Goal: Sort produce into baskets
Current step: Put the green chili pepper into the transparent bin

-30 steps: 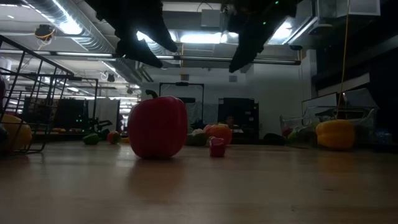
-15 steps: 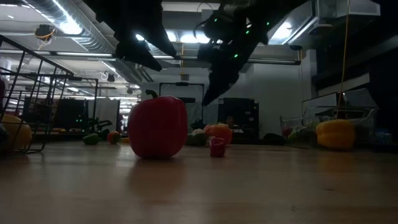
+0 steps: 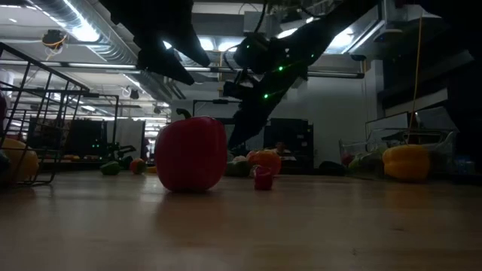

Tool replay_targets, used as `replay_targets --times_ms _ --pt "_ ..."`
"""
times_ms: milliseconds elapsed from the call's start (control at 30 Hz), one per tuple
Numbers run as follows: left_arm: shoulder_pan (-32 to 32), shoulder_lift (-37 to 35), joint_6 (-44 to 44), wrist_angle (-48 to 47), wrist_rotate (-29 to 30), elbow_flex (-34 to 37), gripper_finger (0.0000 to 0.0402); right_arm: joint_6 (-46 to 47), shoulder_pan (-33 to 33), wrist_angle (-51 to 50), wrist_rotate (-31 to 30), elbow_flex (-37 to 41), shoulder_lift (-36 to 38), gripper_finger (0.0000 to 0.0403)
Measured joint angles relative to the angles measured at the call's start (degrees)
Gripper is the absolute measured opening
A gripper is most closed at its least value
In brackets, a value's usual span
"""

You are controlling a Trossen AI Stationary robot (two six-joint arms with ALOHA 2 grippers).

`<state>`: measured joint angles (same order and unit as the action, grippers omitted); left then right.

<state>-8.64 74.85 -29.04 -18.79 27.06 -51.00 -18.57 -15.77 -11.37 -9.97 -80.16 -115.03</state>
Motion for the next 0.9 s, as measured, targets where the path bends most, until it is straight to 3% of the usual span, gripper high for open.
replay_targets --times_ms 300,667,900 --pt "-0.40 0.00 -0.86 -0.21 0.00 0.00 0.0375 0.45 -1.06 1.71 -5.66 0.00 -3.33 0.0232" --pt "-0.40 0.00 -0.80 -0.21 -0.01 0.00 0.0375 4.76 -3.02 0.41 2.70 -0.02 -3.33 0.0232" --pt "-0.40 0.00 -0.80 -0.21 -0.01 0.00 0.0375 4.81 -3.31 -0.83 2.33 -0.02 -3.33 0.0232"
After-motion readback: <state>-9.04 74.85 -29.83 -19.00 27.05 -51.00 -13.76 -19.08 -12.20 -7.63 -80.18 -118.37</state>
